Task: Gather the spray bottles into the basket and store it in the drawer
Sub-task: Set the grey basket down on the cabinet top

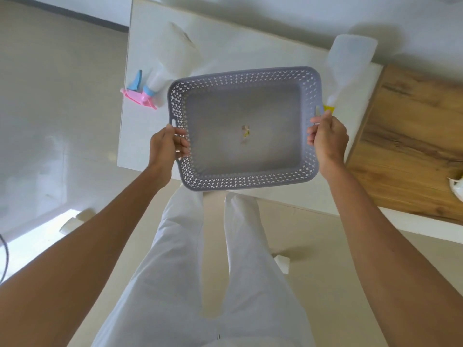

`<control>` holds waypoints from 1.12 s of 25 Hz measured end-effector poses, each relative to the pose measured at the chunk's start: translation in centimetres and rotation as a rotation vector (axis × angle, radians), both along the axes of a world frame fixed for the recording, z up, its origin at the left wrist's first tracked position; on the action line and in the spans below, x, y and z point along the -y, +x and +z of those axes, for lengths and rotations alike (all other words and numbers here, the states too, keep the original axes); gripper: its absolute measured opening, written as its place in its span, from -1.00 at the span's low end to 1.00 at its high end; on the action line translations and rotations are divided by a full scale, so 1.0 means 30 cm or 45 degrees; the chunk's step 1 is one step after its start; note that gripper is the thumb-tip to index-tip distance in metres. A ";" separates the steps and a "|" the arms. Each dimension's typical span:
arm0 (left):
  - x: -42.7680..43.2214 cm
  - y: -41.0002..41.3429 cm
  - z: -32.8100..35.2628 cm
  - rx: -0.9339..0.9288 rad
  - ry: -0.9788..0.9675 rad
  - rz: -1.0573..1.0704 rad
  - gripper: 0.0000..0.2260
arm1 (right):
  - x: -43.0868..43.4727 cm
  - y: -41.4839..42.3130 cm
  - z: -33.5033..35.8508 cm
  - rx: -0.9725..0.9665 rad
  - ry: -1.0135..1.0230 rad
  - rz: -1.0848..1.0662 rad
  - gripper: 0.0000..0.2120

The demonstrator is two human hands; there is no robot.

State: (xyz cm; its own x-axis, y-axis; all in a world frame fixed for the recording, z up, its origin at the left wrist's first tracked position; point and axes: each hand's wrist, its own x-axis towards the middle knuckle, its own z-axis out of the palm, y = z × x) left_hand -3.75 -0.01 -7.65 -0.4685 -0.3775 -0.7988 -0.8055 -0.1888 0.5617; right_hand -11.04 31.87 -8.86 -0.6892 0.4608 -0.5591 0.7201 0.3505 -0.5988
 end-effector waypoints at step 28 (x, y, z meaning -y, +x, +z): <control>0.055 -0.174 -0.020 -0.060 -0.154 -0.222 -0.61 | 0.055 0.195 0.018 0.061 -0.199 -0.308 -0.58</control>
State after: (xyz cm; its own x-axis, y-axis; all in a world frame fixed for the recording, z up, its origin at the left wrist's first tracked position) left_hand -8.97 -1.67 -8.25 -0.5709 -0.3795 -0.7281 -0.7923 0.0221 0.6097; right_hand -5.18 30.23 -8.31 -0.5410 0.5139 -0.6658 0.8003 0.0713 -0.5953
